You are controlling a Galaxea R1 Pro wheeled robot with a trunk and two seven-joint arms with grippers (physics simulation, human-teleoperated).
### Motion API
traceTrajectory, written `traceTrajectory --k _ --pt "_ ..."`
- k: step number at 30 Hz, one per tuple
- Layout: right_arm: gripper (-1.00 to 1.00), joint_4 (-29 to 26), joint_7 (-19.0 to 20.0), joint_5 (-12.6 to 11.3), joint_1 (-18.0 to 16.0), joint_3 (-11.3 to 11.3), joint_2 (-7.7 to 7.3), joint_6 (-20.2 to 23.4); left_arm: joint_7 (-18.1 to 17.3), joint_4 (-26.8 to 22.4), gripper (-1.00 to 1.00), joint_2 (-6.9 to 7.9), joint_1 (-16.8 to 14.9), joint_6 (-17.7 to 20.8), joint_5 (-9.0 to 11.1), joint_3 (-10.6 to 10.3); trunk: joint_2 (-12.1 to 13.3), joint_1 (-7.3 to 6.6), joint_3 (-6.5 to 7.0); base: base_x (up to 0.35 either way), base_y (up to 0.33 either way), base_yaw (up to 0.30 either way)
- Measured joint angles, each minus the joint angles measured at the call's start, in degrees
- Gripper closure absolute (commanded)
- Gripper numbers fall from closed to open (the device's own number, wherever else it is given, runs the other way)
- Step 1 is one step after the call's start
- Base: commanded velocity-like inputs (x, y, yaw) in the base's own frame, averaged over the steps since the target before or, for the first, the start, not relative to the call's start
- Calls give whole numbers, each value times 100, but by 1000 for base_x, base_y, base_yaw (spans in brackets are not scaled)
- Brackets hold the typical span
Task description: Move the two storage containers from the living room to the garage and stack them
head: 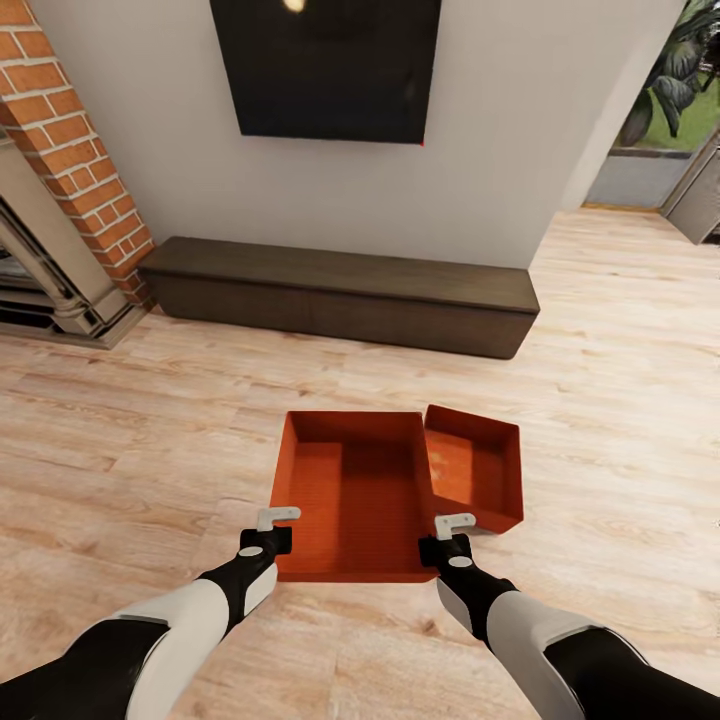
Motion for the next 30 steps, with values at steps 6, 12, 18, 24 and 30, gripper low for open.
traceTrajectory --k 6,12,18,24,30 --pt "100 2 -2 -8 0 5 3 -2 -6 1 100 4 0 -2 0 1 0 0 54 0 0 -84" --pt "100 1 -1 -8 0 7 3 -3 -6 2 100 4 0 -4 2 0 0 0 108 0 0 -84" --pt "100 2 -2 -10 1 6 3 -2 -6 0 100 4 0 1 -2 1 0 0 161 0 0 -89" --pt "100 4 -1 -16 0 8 4 -3 -6 0 100 4 0 3 -3 1 0 0 215 0 0 -110" --pt "100 -12 0 27 -2 -28 1 -6 2 -26 100 2 2 -1 34 -35 0 0 269 0 0 -115"
